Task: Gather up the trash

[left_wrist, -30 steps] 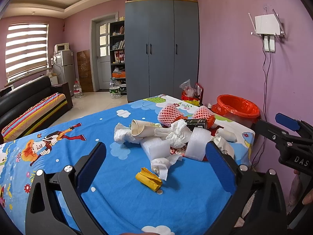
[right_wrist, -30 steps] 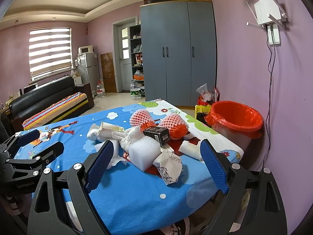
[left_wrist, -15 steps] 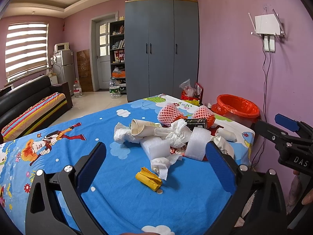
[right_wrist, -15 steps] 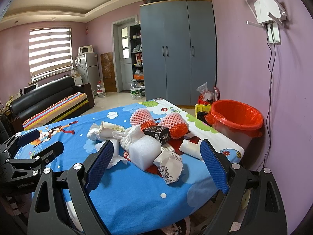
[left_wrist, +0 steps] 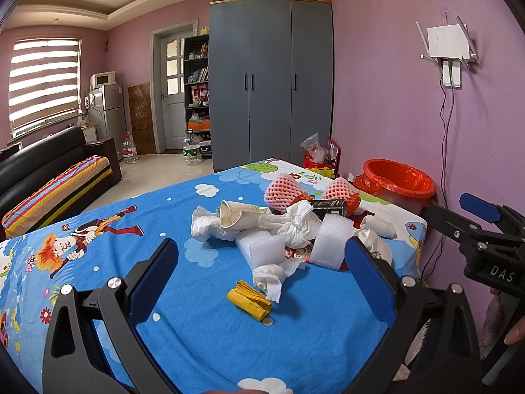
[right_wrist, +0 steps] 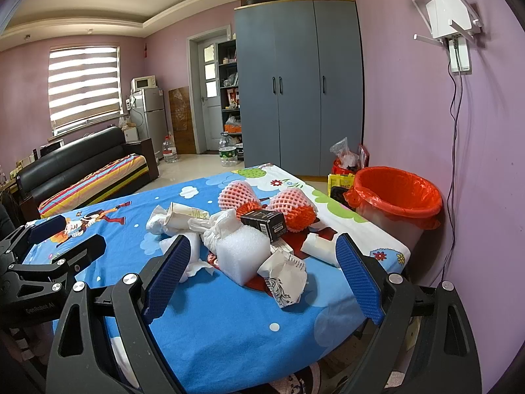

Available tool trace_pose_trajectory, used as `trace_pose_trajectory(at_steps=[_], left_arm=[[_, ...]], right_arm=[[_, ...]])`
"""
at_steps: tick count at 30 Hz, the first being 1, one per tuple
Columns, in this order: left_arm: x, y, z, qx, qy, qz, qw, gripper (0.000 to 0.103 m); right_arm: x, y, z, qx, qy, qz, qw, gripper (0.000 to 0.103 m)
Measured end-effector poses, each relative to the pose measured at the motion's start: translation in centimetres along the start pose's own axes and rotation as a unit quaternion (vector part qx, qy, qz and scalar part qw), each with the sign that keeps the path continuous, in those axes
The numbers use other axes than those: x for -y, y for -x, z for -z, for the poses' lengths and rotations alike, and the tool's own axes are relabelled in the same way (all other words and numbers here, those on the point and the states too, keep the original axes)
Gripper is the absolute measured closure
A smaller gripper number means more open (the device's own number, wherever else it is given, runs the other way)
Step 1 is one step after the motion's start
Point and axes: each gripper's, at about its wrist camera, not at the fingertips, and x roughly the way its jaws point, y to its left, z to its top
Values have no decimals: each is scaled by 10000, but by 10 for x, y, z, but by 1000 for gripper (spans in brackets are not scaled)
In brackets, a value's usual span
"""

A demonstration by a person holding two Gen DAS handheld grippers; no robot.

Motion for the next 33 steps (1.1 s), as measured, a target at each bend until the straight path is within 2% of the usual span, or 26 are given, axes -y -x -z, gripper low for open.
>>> trace_pose_trajectory(at_steps=[22, 27, 33], left_arm=[[-1, -2, 5, -91, 54, 63, 9999, 5], [-9, -15, 11, -244, 89, 125, 9996, 5], [-24, -41, 25, -645, 387, -122, 9971, 5]], right_arm=[[1, -4, 6, -22, 23, 20, 10000, 19], [7, -22, 20, -209, -46, -18, 9998, 19], [26, -57, 40, -641, -274, -62, 9976, 19]])
